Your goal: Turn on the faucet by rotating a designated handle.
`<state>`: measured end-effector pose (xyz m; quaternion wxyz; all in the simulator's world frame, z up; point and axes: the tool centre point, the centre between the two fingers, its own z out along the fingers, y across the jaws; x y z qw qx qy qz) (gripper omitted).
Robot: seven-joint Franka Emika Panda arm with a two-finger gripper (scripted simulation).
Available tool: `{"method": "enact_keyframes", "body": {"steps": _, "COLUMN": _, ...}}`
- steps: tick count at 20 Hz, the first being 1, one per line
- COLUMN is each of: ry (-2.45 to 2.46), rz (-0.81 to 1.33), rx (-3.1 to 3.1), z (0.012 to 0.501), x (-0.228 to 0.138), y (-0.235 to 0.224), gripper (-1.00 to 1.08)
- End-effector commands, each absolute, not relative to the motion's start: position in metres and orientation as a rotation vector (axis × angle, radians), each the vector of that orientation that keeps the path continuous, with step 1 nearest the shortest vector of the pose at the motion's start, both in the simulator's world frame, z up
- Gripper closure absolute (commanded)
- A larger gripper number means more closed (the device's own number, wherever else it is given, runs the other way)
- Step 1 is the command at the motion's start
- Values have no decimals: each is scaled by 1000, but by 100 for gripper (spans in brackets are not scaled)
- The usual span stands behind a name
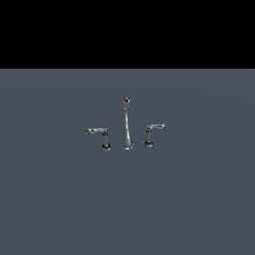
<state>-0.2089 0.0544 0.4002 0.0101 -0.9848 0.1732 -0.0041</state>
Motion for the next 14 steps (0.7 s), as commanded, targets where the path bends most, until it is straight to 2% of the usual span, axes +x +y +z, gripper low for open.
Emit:
{"method": "enact_keyframes", "body": {"steps": 1, "ry": 622, "rz": -12, "rx": -3059, "z": 385, "x": -201, "y": 64, "gripper": 108}}
{"method": "enact_keyframes", "body": {"steps": 14, "ry": 1014, "rz": -7, "rx": -2952, "z": 308, "x": -150, "y": 107, "gripper": 108}}
